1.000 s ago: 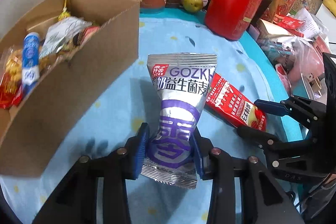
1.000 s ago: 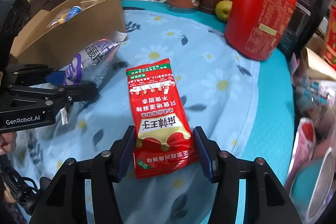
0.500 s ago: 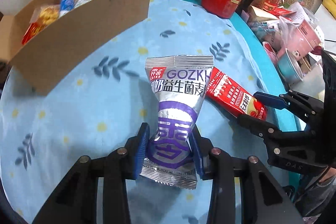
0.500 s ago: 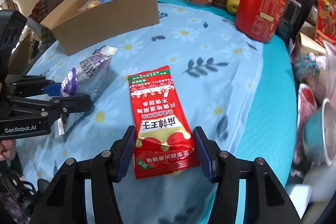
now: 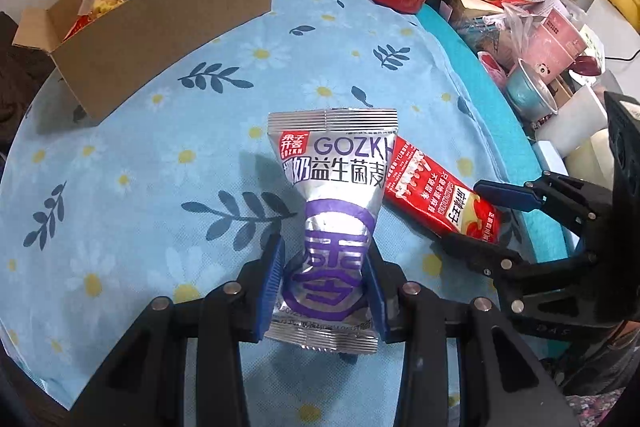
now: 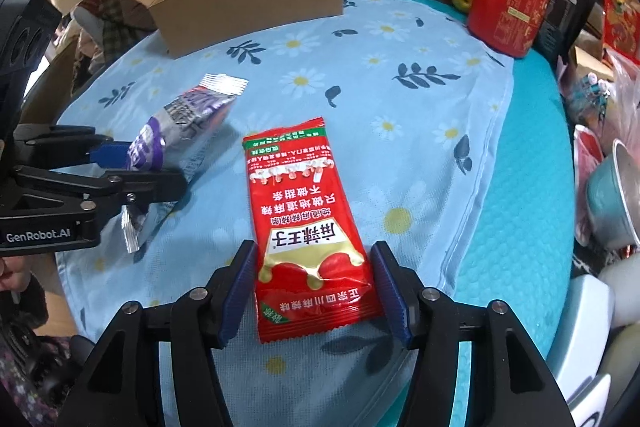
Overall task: Organize snacks
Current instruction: 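Lift the GOZKH bag with the left tool while the right tool lifts the red packet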
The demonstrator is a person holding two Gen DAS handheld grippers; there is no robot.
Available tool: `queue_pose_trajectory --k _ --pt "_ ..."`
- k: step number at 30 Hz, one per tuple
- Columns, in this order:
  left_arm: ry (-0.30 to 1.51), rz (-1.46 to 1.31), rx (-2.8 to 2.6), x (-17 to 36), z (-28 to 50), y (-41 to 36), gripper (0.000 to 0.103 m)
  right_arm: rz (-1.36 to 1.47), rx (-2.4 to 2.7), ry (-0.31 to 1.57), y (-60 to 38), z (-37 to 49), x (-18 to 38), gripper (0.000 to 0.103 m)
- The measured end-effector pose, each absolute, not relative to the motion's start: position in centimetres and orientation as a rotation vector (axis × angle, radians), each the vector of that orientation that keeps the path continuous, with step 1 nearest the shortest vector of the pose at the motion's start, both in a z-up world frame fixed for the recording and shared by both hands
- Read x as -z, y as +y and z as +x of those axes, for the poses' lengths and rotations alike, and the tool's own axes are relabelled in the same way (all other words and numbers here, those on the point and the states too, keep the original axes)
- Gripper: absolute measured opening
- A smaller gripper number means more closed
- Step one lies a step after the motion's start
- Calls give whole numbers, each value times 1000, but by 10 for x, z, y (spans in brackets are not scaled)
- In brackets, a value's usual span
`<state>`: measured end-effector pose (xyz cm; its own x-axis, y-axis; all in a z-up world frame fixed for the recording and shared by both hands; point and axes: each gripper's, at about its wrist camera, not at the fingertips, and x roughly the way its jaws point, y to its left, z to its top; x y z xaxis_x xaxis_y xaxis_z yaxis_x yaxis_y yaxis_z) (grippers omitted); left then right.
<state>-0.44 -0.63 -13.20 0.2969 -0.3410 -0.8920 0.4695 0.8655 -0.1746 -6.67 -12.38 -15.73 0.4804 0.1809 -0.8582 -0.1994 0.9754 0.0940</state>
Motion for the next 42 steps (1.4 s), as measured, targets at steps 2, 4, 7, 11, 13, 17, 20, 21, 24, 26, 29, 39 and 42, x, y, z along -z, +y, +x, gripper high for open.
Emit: queue_pose_trajectory --k 2,4,7,11,13,17,20,21,24,26,29,39,42 --pt "1164 124 540 136 -1 -10 41 -20 -232 1047 -123 -65 157 60" --pt "1189 124 527 141 2 -11 42 -19 -237 1048 -122 -62 157 64" --pt "1169 141 518 140 4 -14 42 -52 -235 1039 -118 -59 155 70" --pt "1142 174 509 141 5 -18 42 -101 -239 1033 -112 -52 158 73" --pt "1137 184 507 141 6 -19 42 -118 -235 1039 -109 -49 160 73" --pt "1132 180 511 141 7 -17 42 -136 -247 1028 -104 -46 166 80" --pt "1121 178 509 140 7 -15 42 -140 -257 1011 -103 -46 168 81" --pt "1118 178 507 140 6 -15 42 -137 -258 1007 -104 -47 168 78" --pt "1109 181 509 140 8 -16 42 -130 -250 985 -106 -50 165 53" --pt "1104 180 506 141 9 -16 42 -123 -243 985 -108 -50 164 48" --pt "1094 181 496 141 12 -19 43 -114 -238 977 -108 -50 163 46" --pt "1051 120 480 138 15 -11 28 -47 -239 970 -115 -51 160 45" --pt "1038 108 484 132 11 -8 27 -23 -251 968 -117 -51 158 45"
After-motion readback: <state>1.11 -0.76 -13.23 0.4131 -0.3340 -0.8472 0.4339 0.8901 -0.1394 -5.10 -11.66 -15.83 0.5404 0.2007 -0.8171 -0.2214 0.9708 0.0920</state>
